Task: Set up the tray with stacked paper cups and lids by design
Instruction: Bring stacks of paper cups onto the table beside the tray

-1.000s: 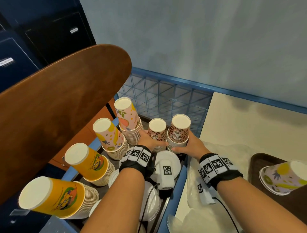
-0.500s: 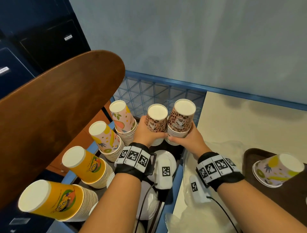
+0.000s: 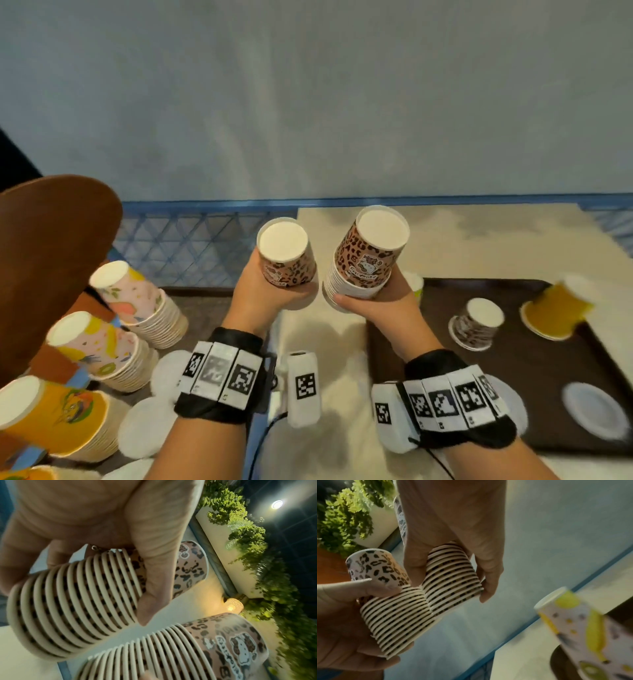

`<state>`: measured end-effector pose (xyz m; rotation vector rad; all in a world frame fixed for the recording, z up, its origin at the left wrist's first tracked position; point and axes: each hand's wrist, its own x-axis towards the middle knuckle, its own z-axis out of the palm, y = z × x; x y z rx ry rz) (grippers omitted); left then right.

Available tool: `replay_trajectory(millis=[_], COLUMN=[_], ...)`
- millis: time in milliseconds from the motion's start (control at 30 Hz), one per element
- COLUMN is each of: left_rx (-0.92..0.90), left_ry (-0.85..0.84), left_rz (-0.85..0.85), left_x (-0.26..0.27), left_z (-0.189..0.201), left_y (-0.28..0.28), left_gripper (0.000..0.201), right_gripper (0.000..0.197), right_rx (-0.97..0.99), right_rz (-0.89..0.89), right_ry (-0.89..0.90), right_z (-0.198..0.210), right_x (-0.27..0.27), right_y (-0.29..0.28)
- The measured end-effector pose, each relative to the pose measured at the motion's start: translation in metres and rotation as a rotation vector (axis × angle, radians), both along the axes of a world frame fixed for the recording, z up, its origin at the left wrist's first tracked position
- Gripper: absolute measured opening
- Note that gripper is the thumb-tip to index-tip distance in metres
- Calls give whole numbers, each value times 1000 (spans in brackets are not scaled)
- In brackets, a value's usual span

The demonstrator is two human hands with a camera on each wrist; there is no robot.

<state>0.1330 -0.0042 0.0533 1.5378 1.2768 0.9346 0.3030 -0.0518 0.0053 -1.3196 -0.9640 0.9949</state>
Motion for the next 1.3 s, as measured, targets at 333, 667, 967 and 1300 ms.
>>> replay_trajectory(millis=[333,667,967,1300], left_rx=[-11,-174,-279,-333], left_ry=[-72,-121,-41,95], left_rz=[-178,-408,-415,-381], left_x=[146,339,478,519], left_z=[5,-38,-94,-145], left_y=[-61,-109,-119,-113], left_gripper=[97,77,76,77], right_gripper=[81,78,75,82], right_rx=[-30,-113,-269,-411], right_rz=[-240,-486,-508,-420], right_ry=[-42,-140,-214,-205], right_z=[6,-17,-75,-124], right_x=[149,339,457,491], right_y=[-113,-183,-179,-171])
